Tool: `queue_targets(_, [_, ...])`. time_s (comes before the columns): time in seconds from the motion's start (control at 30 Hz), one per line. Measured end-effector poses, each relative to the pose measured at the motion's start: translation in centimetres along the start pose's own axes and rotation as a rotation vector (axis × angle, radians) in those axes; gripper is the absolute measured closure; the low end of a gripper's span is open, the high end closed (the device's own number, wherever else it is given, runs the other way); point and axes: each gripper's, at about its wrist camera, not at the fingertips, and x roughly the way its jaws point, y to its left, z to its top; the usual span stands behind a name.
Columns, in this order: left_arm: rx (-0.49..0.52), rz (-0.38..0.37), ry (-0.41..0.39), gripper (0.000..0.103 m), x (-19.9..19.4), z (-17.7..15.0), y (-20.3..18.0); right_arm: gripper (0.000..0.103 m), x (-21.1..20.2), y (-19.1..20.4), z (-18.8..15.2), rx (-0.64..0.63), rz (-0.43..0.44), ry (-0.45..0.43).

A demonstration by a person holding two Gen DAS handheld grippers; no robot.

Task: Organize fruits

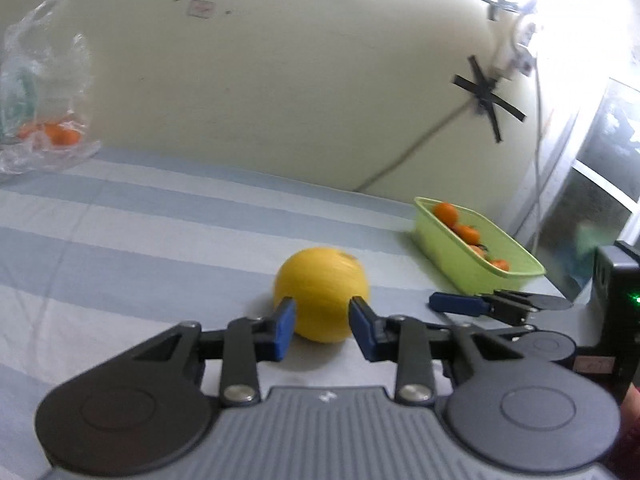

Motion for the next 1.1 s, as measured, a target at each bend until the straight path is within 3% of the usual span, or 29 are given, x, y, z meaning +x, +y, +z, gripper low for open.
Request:
queue_targets(0.1, [0.029, 0.011, -0.013, 0.07, -0.4, -0.2, -1.0, 0.036, -0.4, 0.3, -0.4, 0.014, -0.002, -0.012])
queue_targets(0.23, [-0.047, -0.021, -0.022, 0.066, -0.5, 0.7, 0.1, 0.036, -0.6, 0.2, -0.5, 0.027, 0.007, -0.018])
queue_targets(0.33, [-0.063, -0.062, -0.014, 0.048, -0.1, 1.0, 0.5, 0.034, -1.0, 0.0, -0.7, 0.025, 0.034, -0.023])
queue_targets(0.4, [-0.05, -0.047, -0.016, 0.025, 0.5, 1.5, 0.3, 0.034, -1.1, 0.0, -0.7, 0.02, 0.057, -0.031])
queue_targets(0.43, [-0.048, -0.032, -0.028, 0.023, 0.9, 1.9, 0.4, 0.034, -1.1, 0.0, -0.5, 0.025, 0.071, -0.037])
queue_targets(0.6, [-0.084, 0.004, -0.044, 0.035, 2.8, 3.4, 2.5, 0.03, 0.5, 1.2, 1.0, 0.031, 0.128, -0.046])
queue_targets(0.8, [-0.118, 0.019, -0.032, 0.035, 3.5, 3.0, 4.5, 0.03, 2.9, 3.9, 2.2, -0.054, 0.171, -0.051])
queue_targets(0.97, [-0.123, -0.088, -0.064, 0.035, 2.6, 2.7, 5.2, 0.03, 3.8, 4.7, 3.0, -0.056, 0.227, -0.052])
queue_targets(1.1, [-0.095, -0.243, -0.075, 0.035, 1.7, 2.6, 4.6, 0.03, 3.1, 4.7, 3.0, -0.063, 0.288, -0.059])
